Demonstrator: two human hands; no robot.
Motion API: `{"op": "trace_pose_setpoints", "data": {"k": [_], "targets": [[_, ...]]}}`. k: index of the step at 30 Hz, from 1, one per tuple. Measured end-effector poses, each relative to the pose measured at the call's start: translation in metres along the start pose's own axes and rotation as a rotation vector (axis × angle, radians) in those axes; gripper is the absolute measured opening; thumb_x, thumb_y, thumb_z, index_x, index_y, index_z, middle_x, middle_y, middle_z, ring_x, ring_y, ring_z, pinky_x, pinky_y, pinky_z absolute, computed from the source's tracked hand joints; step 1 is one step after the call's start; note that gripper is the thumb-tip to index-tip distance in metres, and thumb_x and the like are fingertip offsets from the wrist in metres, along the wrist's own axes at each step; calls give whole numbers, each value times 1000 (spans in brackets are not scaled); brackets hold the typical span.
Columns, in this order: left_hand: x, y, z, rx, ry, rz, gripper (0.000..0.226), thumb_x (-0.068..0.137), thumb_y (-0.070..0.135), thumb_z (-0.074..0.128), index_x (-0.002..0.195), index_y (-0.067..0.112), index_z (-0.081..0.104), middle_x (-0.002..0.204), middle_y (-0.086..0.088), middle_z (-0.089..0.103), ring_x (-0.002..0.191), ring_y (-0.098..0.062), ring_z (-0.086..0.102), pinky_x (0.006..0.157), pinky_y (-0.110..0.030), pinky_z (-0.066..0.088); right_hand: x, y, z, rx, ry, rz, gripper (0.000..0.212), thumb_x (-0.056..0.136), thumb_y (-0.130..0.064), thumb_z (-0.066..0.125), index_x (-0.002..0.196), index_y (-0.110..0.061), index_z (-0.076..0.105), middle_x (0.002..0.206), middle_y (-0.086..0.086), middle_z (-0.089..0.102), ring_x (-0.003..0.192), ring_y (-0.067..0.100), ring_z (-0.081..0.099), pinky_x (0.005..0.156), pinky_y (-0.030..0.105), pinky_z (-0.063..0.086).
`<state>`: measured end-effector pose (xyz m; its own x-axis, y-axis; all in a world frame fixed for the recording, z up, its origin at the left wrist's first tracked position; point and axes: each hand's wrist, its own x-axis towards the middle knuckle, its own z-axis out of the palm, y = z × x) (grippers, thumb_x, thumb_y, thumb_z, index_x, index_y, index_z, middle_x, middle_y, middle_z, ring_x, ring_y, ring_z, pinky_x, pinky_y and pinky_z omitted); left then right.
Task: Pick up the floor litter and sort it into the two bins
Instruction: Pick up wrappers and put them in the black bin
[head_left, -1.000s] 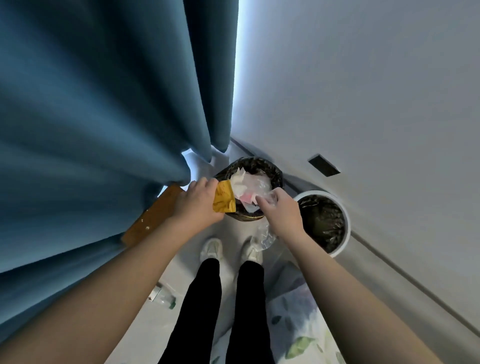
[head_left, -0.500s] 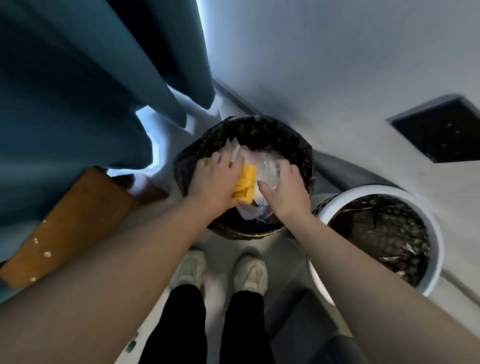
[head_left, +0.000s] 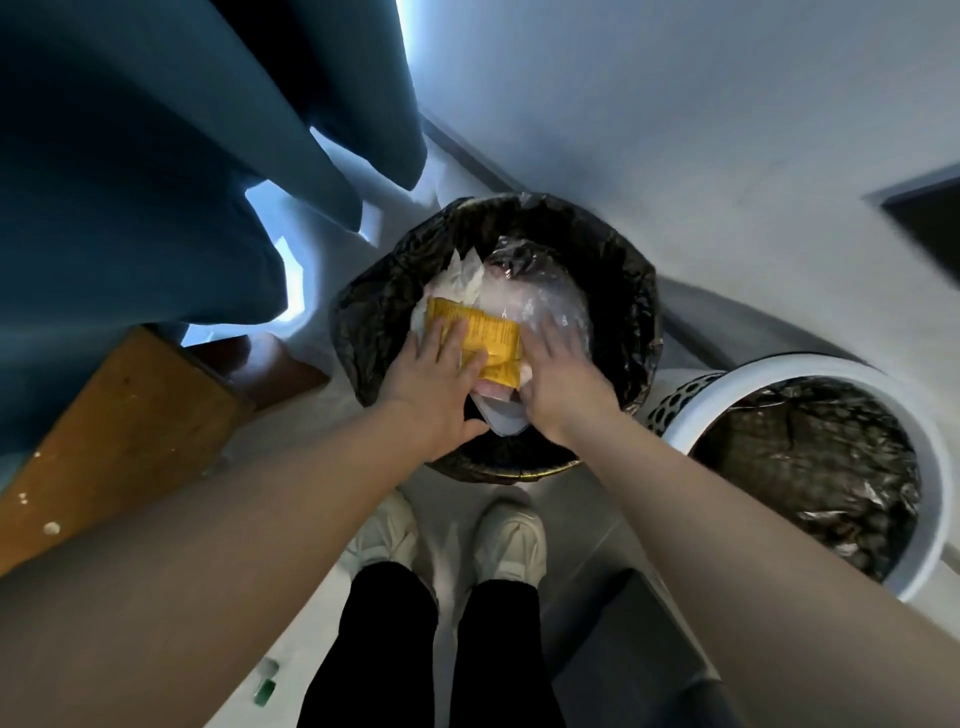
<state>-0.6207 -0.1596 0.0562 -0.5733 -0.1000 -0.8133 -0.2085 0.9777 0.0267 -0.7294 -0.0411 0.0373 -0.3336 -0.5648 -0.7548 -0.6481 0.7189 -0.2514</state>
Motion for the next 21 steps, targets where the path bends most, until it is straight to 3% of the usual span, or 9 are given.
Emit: {"op": "trace_pose_setpoints", "data": {"k": [2,6,9,15,21], "targets": [[20,0,8,-11,-43,-16,81,91,67,22,150,23,-13,154,-16,-25,143,-37,-16,117,-50,2,24,0,6,22,-55,56,77,95,-33,43,153,-24,-6,160,1,-18,146,31,-17,119,51,13],[45,6,14,51,-96,-48,82,91,68,20,150,23,-13,155,-17,-23,143,-39,-16,117,-50,-5,48,2,22,14,-113,97,92,91,-53,50,152,-25,-13,159,1,-22,146,32,-17,118,51,11],[35,6,8,63,-74,-44,82,91,68,20,151,21,-10,155,-18,-19,143,-38,-14,117,-50,-6,39,1,17,4,-96,99,86,95,-40,50,152,-27,-13,159,1,-21,146,32,-16,117,53,16],[-38,-8,-33,-2,68,-27,81,91,67,21,152,20,-2,158,-16,-10,145,-36,-10,117,-50,-7,-34,-13,-29,-144,45,-38,72,98,-39,38,153,-24,-6,161,9,-9,147,36,-8,118,49,14],[-138,-24,-74,-45,222,-62,81,91,66,25,152,19,-2,159,-13,-7,146,-33,-7,116,-53,-4,-125,-51,-79,-250,134,-90,72,97,-43,39,153,-29,-4,161,7,-10,147,33,-10,117,57,7]]}}
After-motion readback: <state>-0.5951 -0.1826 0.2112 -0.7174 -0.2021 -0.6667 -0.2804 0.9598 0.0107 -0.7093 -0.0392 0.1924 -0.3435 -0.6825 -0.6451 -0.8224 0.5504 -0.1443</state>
